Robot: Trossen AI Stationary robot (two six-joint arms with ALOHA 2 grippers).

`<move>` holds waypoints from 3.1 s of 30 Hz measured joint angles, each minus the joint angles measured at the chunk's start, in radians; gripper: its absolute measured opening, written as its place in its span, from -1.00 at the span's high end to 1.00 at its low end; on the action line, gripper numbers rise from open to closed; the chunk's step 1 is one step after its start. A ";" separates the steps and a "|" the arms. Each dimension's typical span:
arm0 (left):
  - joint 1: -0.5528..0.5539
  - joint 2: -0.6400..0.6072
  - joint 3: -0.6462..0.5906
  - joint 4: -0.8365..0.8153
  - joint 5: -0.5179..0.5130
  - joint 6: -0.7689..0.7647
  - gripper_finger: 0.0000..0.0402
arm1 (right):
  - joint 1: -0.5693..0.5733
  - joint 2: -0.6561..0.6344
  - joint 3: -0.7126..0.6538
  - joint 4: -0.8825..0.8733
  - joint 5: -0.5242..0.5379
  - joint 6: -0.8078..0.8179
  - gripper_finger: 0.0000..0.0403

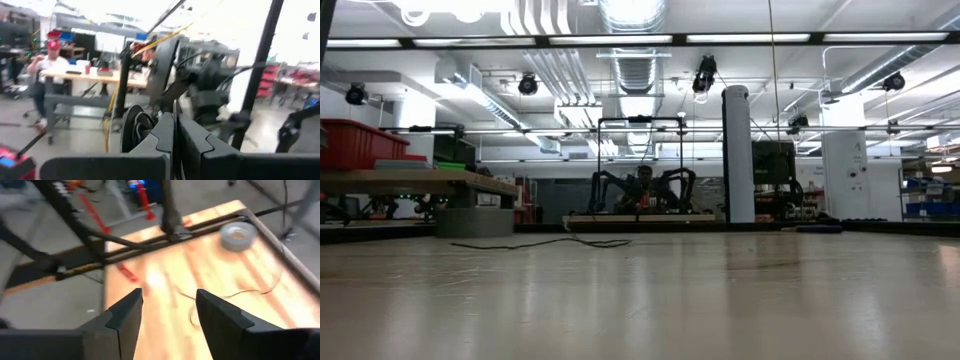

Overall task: Coil cords
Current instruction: Coil the black wire on the black spool

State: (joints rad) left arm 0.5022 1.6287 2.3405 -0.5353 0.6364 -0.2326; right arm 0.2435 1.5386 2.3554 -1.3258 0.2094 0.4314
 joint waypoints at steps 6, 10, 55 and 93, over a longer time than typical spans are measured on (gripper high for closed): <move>-0.074 0.006 0.000 0.143 -0.072 -0.081 0.98 | -0.074 0.007 0.000 -0.015 0.068 -0.178 0.00; -0.162 0.005 0.000 0.203 -0.170 -0.058 0.98 | -0.153 0.038 -0.002 0.029 0.105 -0.305 -0.03; -0.491 -0.006 0.000 0.336 -0.495 0.175 0.98 | -0.222 0.271 -0.004 0.440 -0.174 -0.423 -0.03; -0.513 0.016 0.000 0.396 -0.488 0.163 0.98 | -0.211 0.300 -0.022 0.497 -0.252 -0.474 0.37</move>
State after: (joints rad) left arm -0.0105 1.6447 2.3402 -0.1390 0.1482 -0.0696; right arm 0.0326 1.8389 2.3337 -0.8287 -0.0425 -0.0423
